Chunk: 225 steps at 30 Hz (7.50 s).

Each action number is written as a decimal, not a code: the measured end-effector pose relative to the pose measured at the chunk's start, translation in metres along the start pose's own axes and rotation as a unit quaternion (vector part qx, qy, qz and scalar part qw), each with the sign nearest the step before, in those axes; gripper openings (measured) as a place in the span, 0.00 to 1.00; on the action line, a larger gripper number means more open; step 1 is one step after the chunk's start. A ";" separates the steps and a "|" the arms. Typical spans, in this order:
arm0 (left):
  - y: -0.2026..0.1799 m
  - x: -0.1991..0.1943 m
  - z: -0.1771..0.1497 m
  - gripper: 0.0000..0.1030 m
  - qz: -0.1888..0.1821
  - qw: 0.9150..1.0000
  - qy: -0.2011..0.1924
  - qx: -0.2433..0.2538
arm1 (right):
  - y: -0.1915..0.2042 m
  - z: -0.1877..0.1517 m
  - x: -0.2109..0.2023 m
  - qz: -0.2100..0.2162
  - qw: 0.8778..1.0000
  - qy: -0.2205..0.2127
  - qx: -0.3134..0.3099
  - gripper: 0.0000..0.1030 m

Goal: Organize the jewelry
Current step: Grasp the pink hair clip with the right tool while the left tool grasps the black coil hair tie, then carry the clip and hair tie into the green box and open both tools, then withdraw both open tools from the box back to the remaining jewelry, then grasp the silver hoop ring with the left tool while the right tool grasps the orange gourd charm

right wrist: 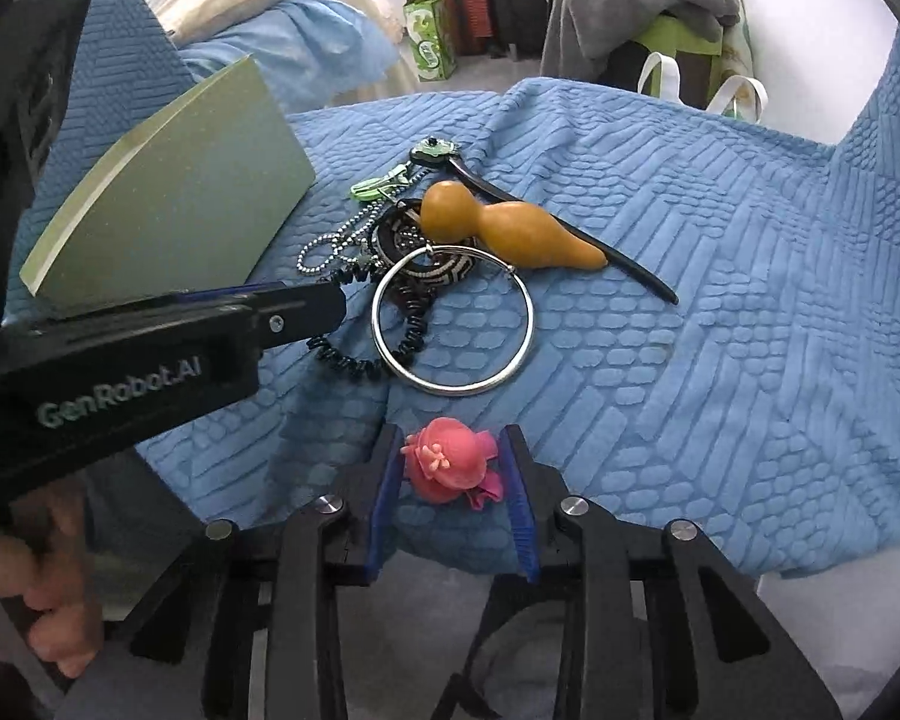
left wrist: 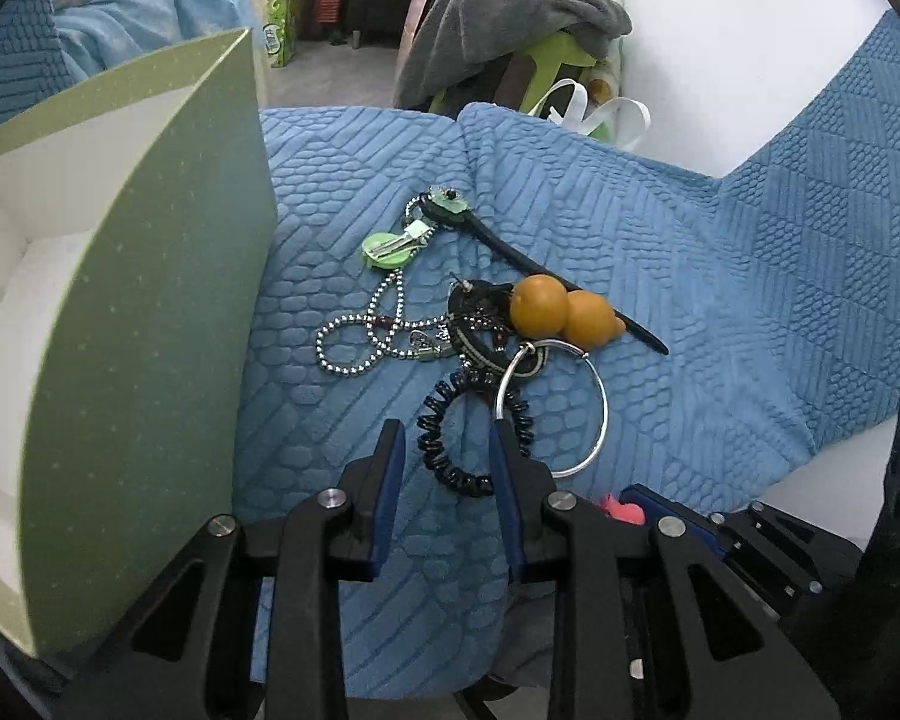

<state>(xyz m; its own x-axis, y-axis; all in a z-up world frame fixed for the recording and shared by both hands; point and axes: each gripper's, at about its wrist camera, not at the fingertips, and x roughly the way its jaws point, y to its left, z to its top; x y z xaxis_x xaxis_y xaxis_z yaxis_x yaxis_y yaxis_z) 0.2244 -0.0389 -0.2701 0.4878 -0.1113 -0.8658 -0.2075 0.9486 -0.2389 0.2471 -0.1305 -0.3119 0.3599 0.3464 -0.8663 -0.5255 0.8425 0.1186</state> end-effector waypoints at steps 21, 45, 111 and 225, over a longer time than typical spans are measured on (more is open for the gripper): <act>0.005 -0.005 0.002 0.08 -0.026 0.999 -0.029 -0.015 | -0.009 0.002 -0.008 -0.003 0.999 -0.012 0.036 0.22; 0.004 -0.153 0.034 0.08 -0.060 0.993 -0.092 0.046 | 0.018 0.042 -0.117 -0.041 0.989 -0.129 0.059 0.22; 0.223 -0.128 0.053 0.25 0.039 0.995 -0.042 -0.084 | 0.191 0.124 0.005 0.012 0.999 0.015 -0.047 0.27; 0.007 0.011 0.009 0.31 -0.091 0.995 0.028 -0.009 | -0.034 0.087 0.034 0.082 0.986 -0.016 -0.148 0.35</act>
<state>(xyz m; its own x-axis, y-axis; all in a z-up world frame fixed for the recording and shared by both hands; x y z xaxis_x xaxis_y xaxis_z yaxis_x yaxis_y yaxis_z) 0.2359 -0.0310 -0.2778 0.4713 -0.2976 -0.8303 -0.1358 0.9056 -0.4017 0.3445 -0.1115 -0.3029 0.2730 0.4838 -0.8315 -0.7780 0.6194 0.1050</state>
